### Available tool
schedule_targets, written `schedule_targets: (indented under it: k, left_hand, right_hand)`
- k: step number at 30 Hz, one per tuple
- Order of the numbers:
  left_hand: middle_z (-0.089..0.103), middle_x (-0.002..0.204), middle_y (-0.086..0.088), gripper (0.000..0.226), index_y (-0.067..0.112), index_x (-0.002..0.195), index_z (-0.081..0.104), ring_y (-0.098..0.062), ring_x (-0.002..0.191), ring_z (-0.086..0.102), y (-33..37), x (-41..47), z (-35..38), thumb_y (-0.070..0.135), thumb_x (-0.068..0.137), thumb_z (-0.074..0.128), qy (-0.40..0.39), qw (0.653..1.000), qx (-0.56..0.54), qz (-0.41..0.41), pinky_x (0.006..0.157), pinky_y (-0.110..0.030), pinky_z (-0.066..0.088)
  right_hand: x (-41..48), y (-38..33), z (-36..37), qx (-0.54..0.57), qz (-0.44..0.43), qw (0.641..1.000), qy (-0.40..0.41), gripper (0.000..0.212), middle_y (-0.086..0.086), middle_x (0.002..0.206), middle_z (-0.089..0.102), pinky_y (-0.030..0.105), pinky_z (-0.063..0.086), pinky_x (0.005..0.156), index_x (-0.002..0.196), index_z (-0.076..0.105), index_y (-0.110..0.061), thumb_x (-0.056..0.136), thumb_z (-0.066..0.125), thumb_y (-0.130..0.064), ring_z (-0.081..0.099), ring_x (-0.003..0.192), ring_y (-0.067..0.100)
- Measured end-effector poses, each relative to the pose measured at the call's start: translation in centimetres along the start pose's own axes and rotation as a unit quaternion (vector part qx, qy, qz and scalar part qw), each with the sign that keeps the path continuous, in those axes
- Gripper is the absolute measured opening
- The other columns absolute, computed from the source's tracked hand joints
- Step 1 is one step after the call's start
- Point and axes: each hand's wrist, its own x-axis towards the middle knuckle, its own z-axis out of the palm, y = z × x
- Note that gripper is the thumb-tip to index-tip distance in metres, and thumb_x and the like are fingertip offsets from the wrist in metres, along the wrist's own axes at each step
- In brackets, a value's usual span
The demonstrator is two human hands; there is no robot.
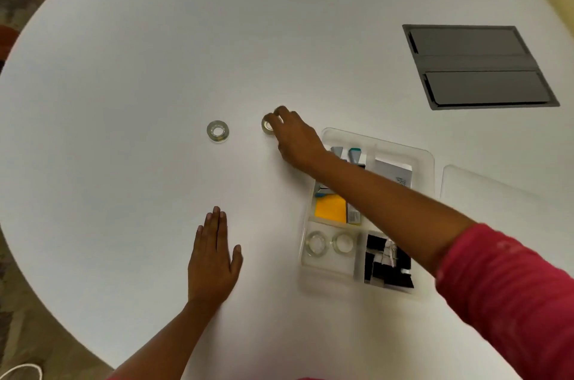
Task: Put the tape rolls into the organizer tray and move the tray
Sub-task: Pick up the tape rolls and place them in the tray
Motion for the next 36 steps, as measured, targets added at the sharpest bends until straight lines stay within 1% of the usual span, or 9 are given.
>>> schedule_targets:
  k: [3,6,11,17,24,29,31,33,36]
  left_hand:
    - [0.014,0.163,-0.007,0.07,0.005,0.153,0.018,-0.016,0.152,0.008,-0.1,0.0,0.1,0.035,0.092,0.035,0.007,1.0,0.0,0.0,0.124,-0.029,0.005]
    - [0.016,0.163,-0.007,0.069,0.005,0.152,0.02,-0.019,0.152,0.013,-0.2,0.0,0.3,0.035,0.092,0.036,0.011,1.0,-0.001,0.002,0.124,-0.033,0.012]
    - [0.016,0.163,-0.006,0.07,0.006,0.153,0.019,-0.018,0.152,0.012,-0.3,0.2,0.4,0.035,0.092,0.037,0.013,1.0,-0.008,0.0,0.123,-0.034,0.014]
    - [0.016,0.163,-0.007,0.069,0.006,0.153,0.02,-0.019,0.152,0.014,-0.3,0.0,0.3,0.034,0.092,0.037,0.009,1.0,-0.008,0.002,0.123,-0.034,0.013]
    - [0.018,0.162,-0.008,0.069,0.005,0.152,0.022,-0.019,0.151,0.014,-0.2,0.1,0.0,0.034,0.092,0.038,0.006,1.0,-0.011,0.003,0.123,-0.034,0.014]
    - [0.016,0.163,-0.006,0.069,0.006,0.153,0.02,-0.018,0.152,0.012,-0.2,0.0,0.0,0.034,0.093,0.036,0.004,1.0,-0.012,0.004,0.123,-0.034,0.013]
    - [0.015,0.163,-0.007,0.069,0.006,0.153,0.019,-0.018,0.152,0.011,-0.2,0.0,-0.1,0.034,0.092,0.037,0.002,1.0,-0.011,0.006,0.124,-0.033,0.011]
    - [0.015,0.163,-0.007,0.07,0.006,0.153,0.018,-0.018,0.152,0.01,-0.1,0.0,-0.1,0.034,0.092,0.038,-0.001,1.0,-0.009,0.004,0.124,-0.032,0.008]
    - [0.014,0.163,-0.007,0.07,0.006,0.153,0.018,-0.018,0.152,0.01,-0.1,0.0,-0.1,0.033,0.092,0.038,-0.006,1.0,-0.009,0.002,0.124,-0.03,0.006]
  right_hand:
    - [3.7,0.9,0.9,-0.019,-0.017,0.998,-0.052,0.063,0.015,0.149,0.031,0.042,0.051,0.09,0.144,0.031,-0.012,0.086,0.048,0.007,0.043,0.124,0.034]
    - [5.8,1.4,2.3,-0.033,-0.025,0.993,-0.107,0.062,0.012,0.156,0.021,0.047,0.044,0.101,0.147,0.026,-0.02,0.091,0.044,-0.001,0.031,0.135,0.034]
    - [6.9,1.5,3.9,-0.02,-0.036,0.988,-0.146,0.052,0.008,0.155,0.022,0.047,0.043,0.098,0.139,0.039,-0.023,0.092,0.042,-0.001,0.031,0.133,0.035]
    - [5.0,1.8,4.8,-0.039,-0.027,0.996,-0.075,0.041,0.012,0.133,0.045,0.039,0.05,0.075,0.126,0.048,-0.013,0.09,0.044,0.005,0.044,0.115,0.031]
    - [-0.2,2.0,1.6,0.046,-0.025,0.999,-0.008,0.051,0.012,0.141,0.041,0.04,0.052,0.076,0.132,0.05,-0.015,0.085,0.051,0.005,0.041,0.123,0.03]
    - [-8.7,2.0,-0.5,0.107,-0.011,0.994,0.031,0.054,0.008,0.129,0.052,0.039,0.056,0.078,0.128,0.05,-0.015,0.079,0.07,-0.006,0.053,0.11,0.026]
    - [-12.1,2.3,-0.5,0.151,0.028,0.988,-0.003,0.05,0.004,0.12,0.055,0.033,0.053,0.078,0.121,0.052,-0.017,0.076,0.074,-0.015,0.056,0.101,0.02]
    - [-14.6,2.6,0.2,0.192,0.106,0.971,-0.095,0.046,0.001,0.113,0.057,0.027,0.047,0.076,0.115,0.053,-0.019,0.076,0.075,-0.028,0.054,0.094,0.015]
    - [-17.5,2.5,2.2,0.161,0.176,0.957,-0.167,0.045,0.003,0.112,0.056,0.03,0.049,0.076,0.113,0.051,-0.018,0.078,0.073,-0.037,0.057,0.093,0.019]
